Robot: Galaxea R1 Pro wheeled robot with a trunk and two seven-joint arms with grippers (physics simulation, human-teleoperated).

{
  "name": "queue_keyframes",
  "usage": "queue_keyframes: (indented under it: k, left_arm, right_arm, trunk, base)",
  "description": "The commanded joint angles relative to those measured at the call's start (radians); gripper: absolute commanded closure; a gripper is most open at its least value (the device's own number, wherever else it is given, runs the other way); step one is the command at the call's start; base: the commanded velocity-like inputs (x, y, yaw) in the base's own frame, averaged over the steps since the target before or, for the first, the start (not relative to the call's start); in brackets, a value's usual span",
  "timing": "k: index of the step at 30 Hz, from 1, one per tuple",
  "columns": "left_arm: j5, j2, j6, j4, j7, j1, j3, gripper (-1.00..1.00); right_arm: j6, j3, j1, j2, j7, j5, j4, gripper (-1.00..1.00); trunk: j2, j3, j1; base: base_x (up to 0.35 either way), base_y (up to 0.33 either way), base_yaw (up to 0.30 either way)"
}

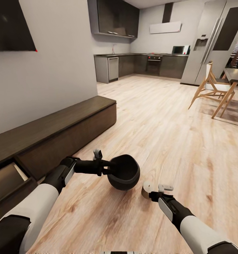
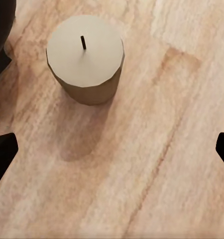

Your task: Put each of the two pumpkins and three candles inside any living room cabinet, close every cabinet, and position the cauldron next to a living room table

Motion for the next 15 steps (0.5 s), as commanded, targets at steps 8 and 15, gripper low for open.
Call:
queue_keyframes:
  k: [8,15]
  left_arm:
    - [0.007,0.001,0.011,0.000,-0.002,-0.001,-0.006,-1.00]
    - [0.007,0.001,0.011,0.000,-0.002,-0.001,-0.006,-1.00]
  right_arm:
    - [0.005,0.040,0.001,0.000,-0.019,-0.009,-0.064,-1.00]
    - [0.003,0.050,0.002,0.000,-0.020,-0.009,-0.078,-1.00]
  trunk:
    - [-0.001,-0.013,0.001]
    - [-0.001,-0.013,0.001]
  base:
    - [0.000,0.000,0.000]
    - [0.000,0.000,0.000]
